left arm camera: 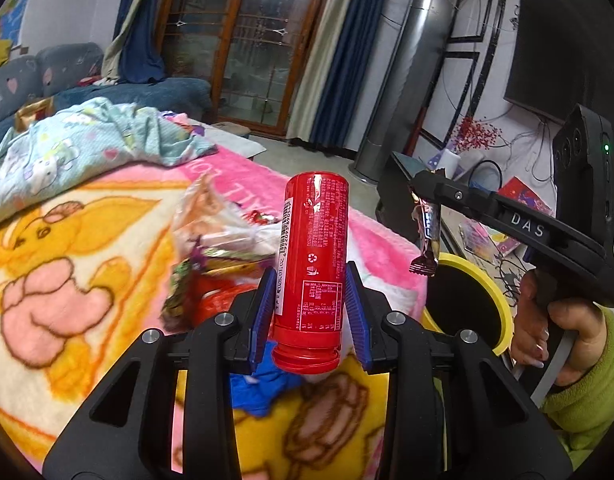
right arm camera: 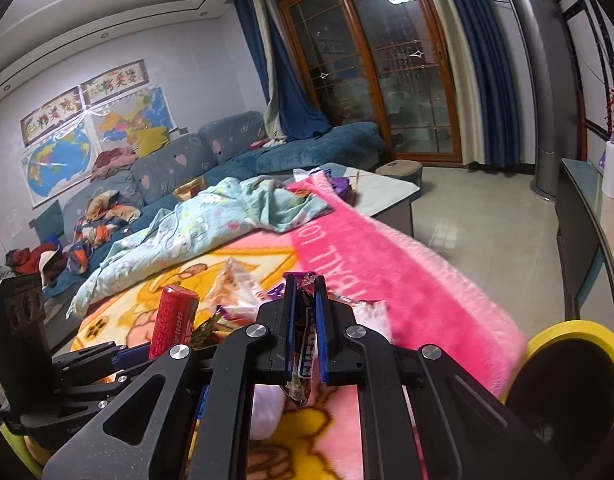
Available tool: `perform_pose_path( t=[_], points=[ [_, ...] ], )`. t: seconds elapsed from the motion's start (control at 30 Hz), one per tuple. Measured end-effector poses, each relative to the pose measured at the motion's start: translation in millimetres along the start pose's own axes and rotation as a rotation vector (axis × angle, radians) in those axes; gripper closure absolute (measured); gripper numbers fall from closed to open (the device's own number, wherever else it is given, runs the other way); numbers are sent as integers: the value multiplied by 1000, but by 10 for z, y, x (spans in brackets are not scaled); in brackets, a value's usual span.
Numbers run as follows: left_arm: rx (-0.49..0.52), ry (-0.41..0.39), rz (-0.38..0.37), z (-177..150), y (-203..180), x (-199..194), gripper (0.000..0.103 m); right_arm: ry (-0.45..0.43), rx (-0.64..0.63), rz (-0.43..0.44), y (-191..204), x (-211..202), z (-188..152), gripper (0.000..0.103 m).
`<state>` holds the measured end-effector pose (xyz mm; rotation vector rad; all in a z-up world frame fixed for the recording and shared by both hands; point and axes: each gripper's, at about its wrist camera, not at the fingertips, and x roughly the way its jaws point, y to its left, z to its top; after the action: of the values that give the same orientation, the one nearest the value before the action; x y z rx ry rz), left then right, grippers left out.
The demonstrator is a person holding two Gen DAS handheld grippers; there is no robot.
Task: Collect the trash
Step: 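Drop the red can into the bin while the right tool carries a candy wrapper there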
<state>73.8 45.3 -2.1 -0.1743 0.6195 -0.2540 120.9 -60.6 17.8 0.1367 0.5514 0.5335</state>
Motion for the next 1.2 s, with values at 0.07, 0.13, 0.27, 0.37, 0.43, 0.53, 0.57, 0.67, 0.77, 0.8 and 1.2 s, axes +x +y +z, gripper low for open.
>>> perform_pose_path(
  t=[0.07,0.13,0.27,0.37,0.43,0.53,0.57,0.67,0.77,0.8,1.2],
  points=[
    [11,2,-8,26,-79,42,76,-8,-5,-16,-71,-66,20,94],
    [21,3,-19,48,-161,79,76,-13,-5,-31,-137,-118,36,94],
    [42,0,-39,92,-330,148,76,-18,28,-56,-348,-222,73,94],
    [60,-5,-58,114,-467,187,76,-30,32,-77,-473,-305,88,94],
    [74,-3,-70,125,-579,231,76,-34,37,-89,-547,-356,87,94],
    [97,5,-90,131,-743,302,76,-43,51,-112,-692,-440,79,94],
    [105,8,-95,130,-798,324,76,-44,56,-118,-730,-457,80,94],
    [123,18,-109,136,-916,395,76,-52,71,-140,-881,-523,85,94],
    [151,28,-124,129,-1047,482,76,-55,98,-161,-1062,-585,83,94],
    [155,30,-128,123,-1062,497,76,-54,105,-165,-1106,-593,79,94],
    [206,104,-237,6,-1591,971,76,-43,191,-270,-1795,-804,22,94]
  ],
)
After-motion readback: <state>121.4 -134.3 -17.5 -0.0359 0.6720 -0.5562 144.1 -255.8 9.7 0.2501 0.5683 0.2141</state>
